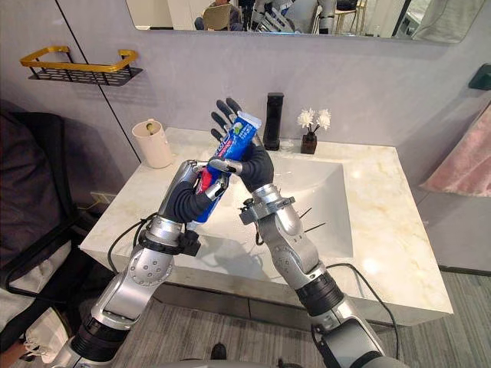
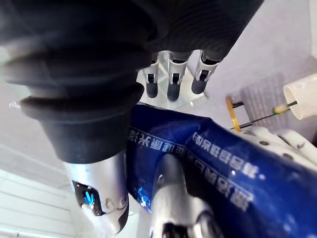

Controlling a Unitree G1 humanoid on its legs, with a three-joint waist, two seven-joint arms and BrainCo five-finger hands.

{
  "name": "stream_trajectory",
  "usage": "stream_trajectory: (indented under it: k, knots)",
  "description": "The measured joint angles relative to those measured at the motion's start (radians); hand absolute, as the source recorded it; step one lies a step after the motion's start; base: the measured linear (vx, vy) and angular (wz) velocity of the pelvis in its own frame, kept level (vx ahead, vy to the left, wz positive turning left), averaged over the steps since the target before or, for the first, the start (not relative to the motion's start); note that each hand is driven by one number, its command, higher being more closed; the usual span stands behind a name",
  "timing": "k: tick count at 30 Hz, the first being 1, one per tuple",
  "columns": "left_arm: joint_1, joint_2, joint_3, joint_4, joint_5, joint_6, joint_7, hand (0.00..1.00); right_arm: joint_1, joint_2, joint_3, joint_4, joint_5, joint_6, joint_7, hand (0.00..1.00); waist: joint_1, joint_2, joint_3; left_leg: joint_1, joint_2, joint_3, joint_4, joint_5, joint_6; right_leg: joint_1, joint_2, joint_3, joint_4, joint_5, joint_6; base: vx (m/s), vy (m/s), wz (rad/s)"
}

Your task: Organize washtable

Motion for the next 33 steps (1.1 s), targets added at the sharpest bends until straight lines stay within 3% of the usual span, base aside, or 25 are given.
stream_trajectory:
  k: [4,14,15,24,27,29,33]
  knots:
    - [-0.003,0.014,-0.01,0.002,-0.001,0.0,-0.003,1.0,0.004,-0.008,0.013,0.001,0.039,0.001,0.03,1.0,-0.001,-0.001,-0.001,-0.002,0.001,0.001,0.0,0.003,0.001,0.0,0.0,0.002,-0.006,0.007,-0.001,-0.03,-0.009,-0.01]
    - [0.001,0.023,-0.04,0.018,-0.004,0.0,-0.024,1.0,0.031,-0.014,0.0,0.0,0.017,-0.01,0.034,1.0,-0.001,-0.021,-0.014,-0.006,0.005,0.006,0.0,0.008,0.003,0.0,0.001,0.006,-0.02,0.02,-0.001,0.0,-0.001,0.0]
    - [0.004,0.022,-0.038,0.018,-0.004,-0.001,-0.024,0.0,0.033,-0.01,0.0,0.0,0.017,-0.01,0.035,1.0,-0.001,-0.021,-0.014,-0.006,0.006,0.007,0.0,0.009,0.003,0.0,0.001,0.006,-0.02,0.021,-0.001,0.0,0.0,0.0]
    - [0.135,-0.04,0.06,-0.032,0.037,-0.071,-0.028,0.0,0.073,0.038,-0.058,-0.054,-0.046,-0.002,0.053,1.0,0.004,-0.024,-0.016,-0.006,0.009,0.011,0.0,0.009,0.002,0.002,0.003,0.004,-0.022,0.022,0.001,0.0,0.0,0.0]
    - [0.213,-0.089,0.291,-0.101,0.036,-0.074,0.049,0.0,0.111,0.042,-0.23,-0.101,-0.061,-0.012,0.031,1.0,0.008,-0.024,-0.016,-0.006,0.009,0.007,0.0,0.009,0.002,0.007,0.003,-0.002,-0.025,0.022,0.001,-0.01,-0.013,0.07]
    - [0.264,-0.09,0.47,-0.129,0.033,-0.061,0.115,0.0,0.141,0.037,-0.373,-0.127,-0.062,-0.049,-0.001,1.0,0.008,-0.024,-0.017,-0.007,0.006,0.0,-0.001,0.009,0.002,0.019,0.002,-0.018,-0.037,0.022,0.001,-0.01,-0.013,0.15]
    - [0.364,-0.148,0.657,-0.152,-0.007,-0.055,0.181,0.0,0.188,0.025,-0.474,-0.186,-0.074,-0.091,-0.02,1.0,0.01,-0.025,-0.017,-0.008,0.005,-0.001,-0.001,0.008,0.001,0.02,0.002,-0.019,-0.042,0.021,0.0,0.0,-0.002,0.03]
